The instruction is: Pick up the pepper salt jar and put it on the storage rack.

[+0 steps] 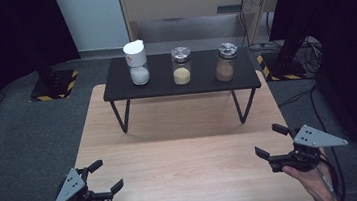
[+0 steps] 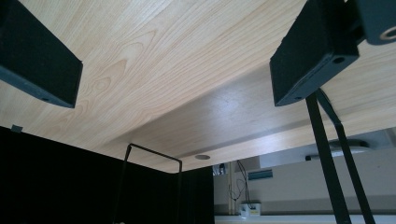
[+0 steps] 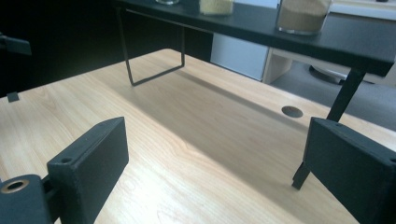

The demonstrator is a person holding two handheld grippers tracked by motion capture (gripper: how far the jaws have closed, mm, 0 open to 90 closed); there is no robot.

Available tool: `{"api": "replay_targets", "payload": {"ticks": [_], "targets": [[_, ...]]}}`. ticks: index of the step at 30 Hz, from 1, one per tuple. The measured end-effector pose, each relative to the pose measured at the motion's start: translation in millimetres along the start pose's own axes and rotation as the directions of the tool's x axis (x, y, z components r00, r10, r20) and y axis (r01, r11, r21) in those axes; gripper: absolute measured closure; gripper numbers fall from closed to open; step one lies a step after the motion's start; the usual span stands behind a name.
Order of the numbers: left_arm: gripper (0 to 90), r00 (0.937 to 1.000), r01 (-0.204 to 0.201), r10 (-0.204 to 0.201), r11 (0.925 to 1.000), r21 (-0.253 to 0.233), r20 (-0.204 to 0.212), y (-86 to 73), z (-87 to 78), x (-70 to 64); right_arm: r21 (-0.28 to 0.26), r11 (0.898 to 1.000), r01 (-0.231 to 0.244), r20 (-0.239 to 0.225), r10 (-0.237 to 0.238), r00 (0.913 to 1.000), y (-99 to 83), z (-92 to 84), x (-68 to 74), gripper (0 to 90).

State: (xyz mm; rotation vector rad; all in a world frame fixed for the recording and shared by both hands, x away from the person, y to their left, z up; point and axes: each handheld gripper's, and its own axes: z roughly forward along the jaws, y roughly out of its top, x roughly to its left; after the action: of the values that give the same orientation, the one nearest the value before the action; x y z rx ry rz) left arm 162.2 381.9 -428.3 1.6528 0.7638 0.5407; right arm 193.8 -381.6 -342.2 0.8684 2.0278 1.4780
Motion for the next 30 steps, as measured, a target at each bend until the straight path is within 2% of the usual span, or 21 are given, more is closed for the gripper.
{"api": "replay_targets", "payload": {"ticks": [10,22,30], "targets": [[1.1,0.9999,0.007,-0.007,0.9999,-0.011,-0.009,-1.5,-1.1,0.3,0.039,0.998,-0.046,-0.003,0.046,0.9989,-23.1,3.1,-1.4,7.3],[1.1,0.9997,0.015,-0.015,0.9998,-0.016,-0.018,-2.5,-1.6,0.6,0.039,0.996,-0.081,0.003,0.081,0.9967,-49.0,2.6,0.1,7.5],[1.1,0.9997,0.017,-0.017,0.9997,-0.015,-0.02,-2.7,-1.6,1.0,0.034,0.996,-0.083,0.009,0.083,0.9965,-58.7,2.2,1.3,7.5]]}}
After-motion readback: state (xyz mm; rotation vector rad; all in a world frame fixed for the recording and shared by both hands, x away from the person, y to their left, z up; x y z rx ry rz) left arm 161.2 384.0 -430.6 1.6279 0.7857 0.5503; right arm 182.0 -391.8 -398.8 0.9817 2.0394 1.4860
